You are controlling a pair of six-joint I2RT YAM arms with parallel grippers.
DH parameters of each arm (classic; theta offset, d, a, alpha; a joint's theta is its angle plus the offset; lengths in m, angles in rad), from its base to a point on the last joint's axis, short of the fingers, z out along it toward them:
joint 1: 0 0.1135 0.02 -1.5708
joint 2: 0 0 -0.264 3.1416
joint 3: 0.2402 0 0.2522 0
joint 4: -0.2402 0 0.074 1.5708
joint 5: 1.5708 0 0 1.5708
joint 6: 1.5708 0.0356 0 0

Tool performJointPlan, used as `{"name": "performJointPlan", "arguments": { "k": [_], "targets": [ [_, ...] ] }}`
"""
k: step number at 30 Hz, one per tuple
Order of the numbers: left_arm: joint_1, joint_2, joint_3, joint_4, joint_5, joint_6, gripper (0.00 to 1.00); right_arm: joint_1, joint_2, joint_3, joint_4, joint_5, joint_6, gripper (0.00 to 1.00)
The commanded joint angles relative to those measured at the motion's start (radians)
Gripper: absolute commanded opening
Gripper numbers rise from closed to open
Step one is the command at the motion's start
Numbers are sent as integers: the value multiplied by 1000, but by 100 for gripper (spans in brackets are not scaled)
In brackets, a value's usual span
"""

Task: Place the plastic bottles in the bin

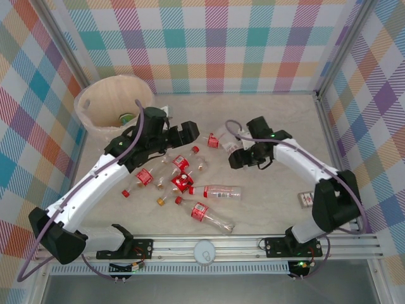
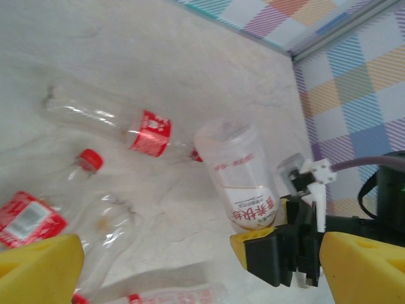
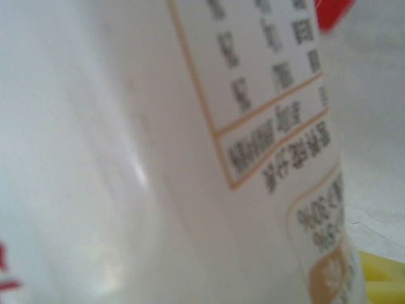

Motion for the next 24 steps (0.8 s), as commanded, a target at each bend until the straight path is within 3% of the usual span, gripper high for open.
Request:
{"name": "performJointPlan", "arguments": {
  "k": [1, 9, 20, 24],
  "targets": [
    [-31, 52, 19, 114, 78, -12, 99, -32, -71, -23, 96, -176, 51, 57],
    [-68, 193, 31, 386, 163, -109, 100, -35, -113, -83, 310, -351, 177, 56],
    [-68, 348, 75, 526, 146, -194, 99, -34, -127, -101, 385, -464, 196, 56],
    [-68, 388, 103, 537, 152, -204, 92, -33, -139, -113, 416, -471, 211, 57]
  ]
}}
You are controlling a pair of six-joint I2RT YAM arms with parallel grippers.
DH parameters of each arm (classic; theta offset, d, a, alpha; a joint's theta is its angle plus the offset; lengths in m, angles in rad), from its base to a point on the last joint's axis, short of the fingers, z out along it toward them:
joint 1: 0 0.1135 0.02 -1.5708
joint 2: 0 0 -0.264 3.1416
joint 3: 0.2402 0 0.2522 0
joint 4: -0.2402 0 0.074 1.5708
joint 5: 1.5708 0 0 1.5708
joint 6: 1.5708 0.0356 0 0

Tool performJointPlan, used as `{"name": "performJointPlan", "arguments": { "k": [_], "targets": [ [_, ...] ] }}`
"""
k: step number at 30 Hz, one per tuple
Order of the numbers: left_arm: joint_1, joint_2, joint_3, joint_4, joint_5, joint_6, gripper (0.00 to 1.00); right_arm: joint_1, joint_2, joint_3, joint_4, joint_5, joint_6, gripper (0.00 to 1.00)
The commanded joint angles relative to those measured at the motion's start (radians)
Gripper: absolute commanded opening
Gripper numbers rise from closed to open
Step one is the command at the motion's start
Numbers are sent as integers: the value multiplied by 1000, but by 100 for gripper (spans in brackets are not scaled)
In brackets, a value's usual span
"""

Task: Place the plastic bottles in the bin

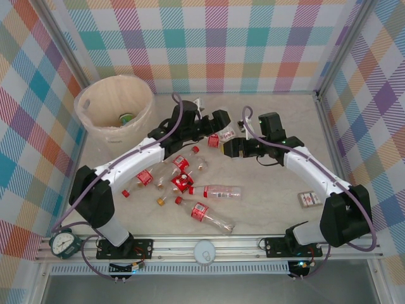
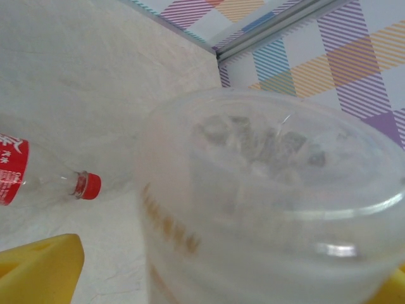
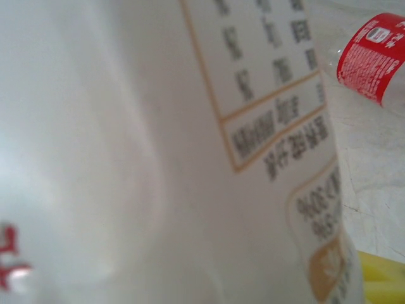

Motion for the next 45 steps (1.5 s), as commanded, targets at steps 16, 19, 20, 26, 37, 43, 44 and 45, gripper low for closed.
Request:
{"name": "performJointPlan", "arguments": {
  "k": [16, 19, 20, 26, 37, 43, 44, 45],
  "targets": [
    [-29, 74, 59, 79, 29, -58, 62, 7, -9, -19, 65, -30, -14, 59],
    [-29, 74, 64, 65, 24, -49, 59, 6, -9, -15, 56, -29, -20, 62],
    [-29, 74, 65, 63, 22, -47, 59, 6, -10, -13, 50, -27, -24, 63],
    [-28, 76, 90, 17, 5, -7, 57, -18, -42, 31, -75, -43, -98, 88],
    [-9, 111, 262, -135, -14, 117, 53, -205, -188, 57, -248, -38, -139, 99],
    [49, 153, 507, -295, 18, 212, 48, -242, -174, 7, -197, 36, -43, 99],
    [62, 155, 538, -313, 20, 224, 48, -243, -172, 1, -191, 40, -35, 99],
    [77, 154, 566, -324, 22, 235, 47, -243, -169, -4, -184, 43, -27, 99]
  ]
}}
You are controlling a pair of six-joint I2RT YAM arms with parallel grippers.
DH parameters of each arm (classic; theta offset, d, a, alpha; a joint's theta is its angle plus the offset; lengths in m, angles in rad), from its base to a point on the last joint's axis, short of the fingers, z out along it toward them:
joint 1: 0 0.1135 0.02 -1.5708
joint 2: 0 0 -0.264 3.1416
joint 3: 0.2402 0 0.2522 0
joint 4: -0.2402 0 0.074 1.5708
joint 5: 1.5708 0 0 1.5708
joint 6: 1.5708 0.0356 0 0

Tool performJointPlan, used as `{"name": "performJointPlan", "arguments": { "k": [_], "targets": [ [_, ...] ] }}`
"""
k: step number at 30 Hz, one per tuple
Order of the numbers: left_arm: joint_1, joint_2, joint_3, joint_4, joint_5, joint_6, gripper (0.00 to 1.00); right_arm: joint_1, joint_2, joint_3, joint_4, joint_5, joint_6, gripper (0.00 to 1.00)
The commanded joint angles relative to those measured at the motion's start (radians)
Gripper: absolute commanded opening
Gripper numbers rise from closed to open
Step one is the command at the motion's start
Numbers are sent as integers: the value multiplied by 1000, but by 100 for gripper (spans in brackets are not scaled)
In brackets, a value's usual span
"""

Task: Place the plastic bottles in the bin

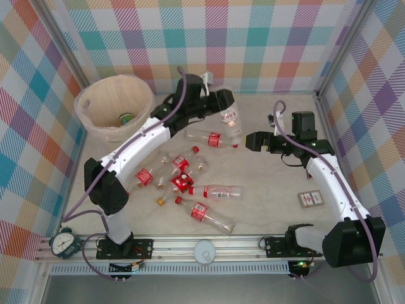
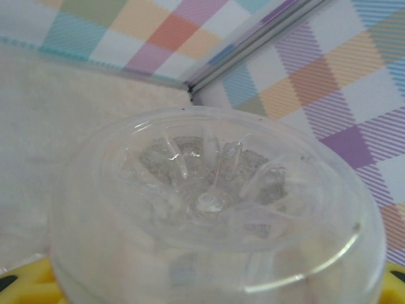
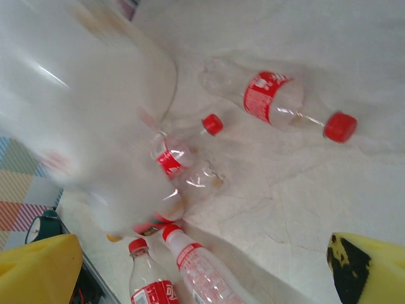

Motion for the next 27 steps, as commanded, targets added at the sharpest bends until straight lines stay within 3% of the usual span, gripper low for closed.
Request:
{"name": "performJointPlan", "arguments": {
  "k": [1, 8, 20, 27],
  "targets": [
    [55, -6, 119, -83, 15, 86, 46, -2, 12, -26, 28, 24, 53, 99],
    [209, -71, 213, -103, -12, 124, 37, -3, 16, -34, 7, 48, 41, 99],
    [507, -286, 77, -41, -44, 121, 23, -4, 41, -62, 18, 26, 37, 99],
    [653, -361, 92, -232, -122, 255, 5, -3, 42, -62, 3, 38, 20, 99]
  ]
}}
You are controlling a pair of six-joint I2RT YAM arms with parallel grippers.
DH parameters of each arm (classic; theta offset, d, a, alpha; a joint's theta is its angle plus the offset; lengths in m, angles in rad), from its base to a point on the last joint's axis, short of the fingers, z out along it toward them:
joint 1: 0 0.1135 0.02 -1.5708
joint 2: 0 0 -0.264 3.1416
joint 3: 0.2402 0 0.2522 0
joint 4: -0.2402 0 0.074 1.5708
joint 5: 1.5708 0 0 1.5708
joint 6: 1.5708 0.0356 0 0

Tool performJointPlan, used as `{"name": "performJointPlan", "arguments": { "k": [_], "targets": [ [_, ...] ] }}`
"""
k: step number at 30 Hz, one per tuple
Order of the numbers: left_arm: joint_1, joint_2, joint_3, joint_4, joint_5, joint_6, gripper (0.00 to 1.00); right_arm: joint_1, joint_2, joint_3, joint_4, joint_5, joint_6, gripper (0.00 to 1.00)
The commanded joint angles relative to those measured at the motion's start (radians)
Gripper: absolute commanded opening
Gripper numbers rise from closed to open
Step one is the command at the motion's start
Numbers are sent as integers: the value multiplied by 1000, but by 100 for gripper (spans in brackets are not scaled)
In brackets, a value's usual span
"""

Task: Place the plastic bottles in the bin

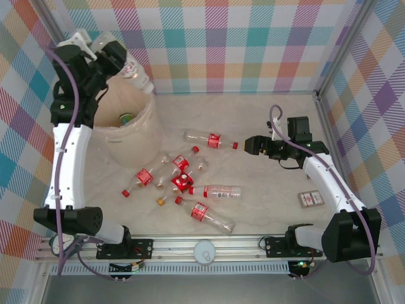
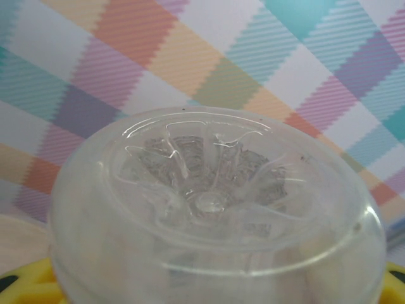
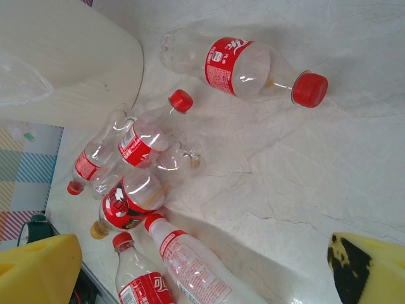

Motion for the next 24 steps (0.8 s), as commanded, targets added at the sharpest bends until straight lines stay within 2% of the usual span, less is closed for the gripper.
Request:
{"name": "performJointPlan", "arguments": {
  "k": [1, 5, 9, 24],
  "targets": [
    [55, -33, 13, -115, -60, 107, 3, -4, 8, -5, -5, -2, -21, 99],
    [101, -71, -57, -132, -130, 165, 0, -4, 16, -7, -9, 7, -24, 99],
    [110, -57, -80, -172, -201, 248, 0, -3, 20, -8, -9, 6, -21, 99],
    [69, 109, -151, -369, -169, 439, 0, -2, 20, -12, -11, 23, -17, 99]
  ]
}}
